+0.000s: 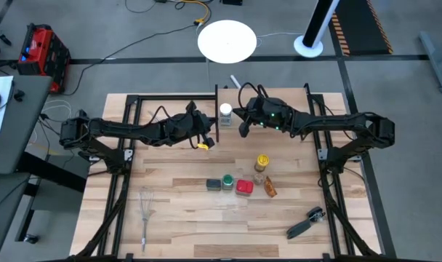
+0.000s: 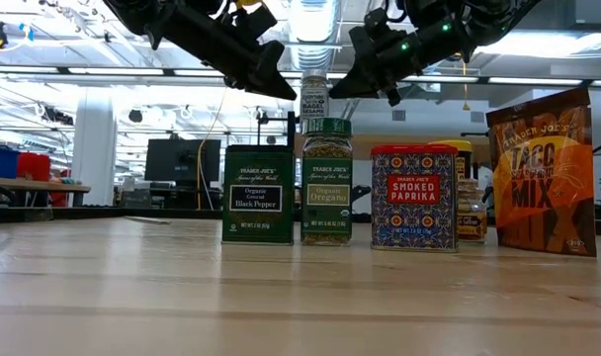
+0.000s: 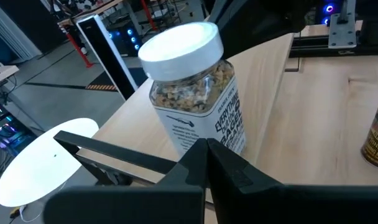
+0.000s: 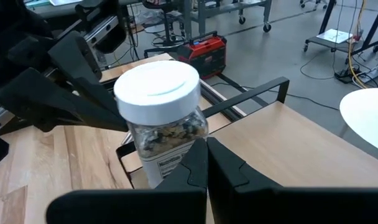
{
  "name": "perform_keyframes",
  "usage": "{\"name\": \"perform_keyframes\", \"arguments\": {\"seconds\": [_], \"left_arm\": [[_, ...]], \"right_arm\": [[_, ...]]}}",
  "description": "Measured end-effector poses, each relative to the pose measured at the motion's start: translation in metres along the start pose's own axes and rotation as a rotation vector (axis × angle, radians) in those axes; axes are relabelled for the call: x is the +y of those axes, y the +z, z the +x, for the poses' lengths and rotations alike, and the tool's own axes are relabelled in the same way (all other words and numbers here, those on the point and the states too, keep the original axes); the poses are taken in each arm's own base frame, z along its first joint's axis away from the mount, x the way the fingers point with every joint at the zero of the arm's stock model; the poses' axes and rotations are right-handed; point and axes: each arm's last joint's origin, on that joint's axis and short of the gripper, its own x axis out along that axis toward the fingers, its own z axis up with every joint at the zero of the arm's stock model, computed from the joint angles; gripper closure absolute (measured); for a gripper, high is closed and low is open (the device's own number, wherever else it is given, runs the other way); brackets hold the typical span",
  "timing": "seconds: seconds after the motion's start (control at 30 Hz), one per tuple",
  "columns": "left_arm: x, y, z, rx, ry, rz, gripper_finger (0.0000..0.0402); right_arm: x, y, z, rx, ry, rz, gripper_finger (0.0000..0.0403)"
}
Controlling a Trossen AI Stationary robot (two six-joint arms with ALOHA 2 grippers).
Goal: Shelf spices
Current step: Put the white seasoning bottle on the shelf
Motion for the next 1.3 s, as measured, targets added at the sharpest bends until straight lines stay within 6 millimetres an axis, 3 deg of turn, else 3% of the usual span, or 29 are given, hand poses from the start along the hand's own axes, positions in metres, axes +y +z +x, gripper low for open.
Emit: {"name": "perform_keyframes", "arguments": {"seconds": [1.3], "left_arm": [[0.005,0.0012,0.0021,-0.021,-0.008,0.054,0.0402]], "right_arm": [[0.0064,0.0004,-0.001,-0.01,0.021,-0.048,0.04]]}}
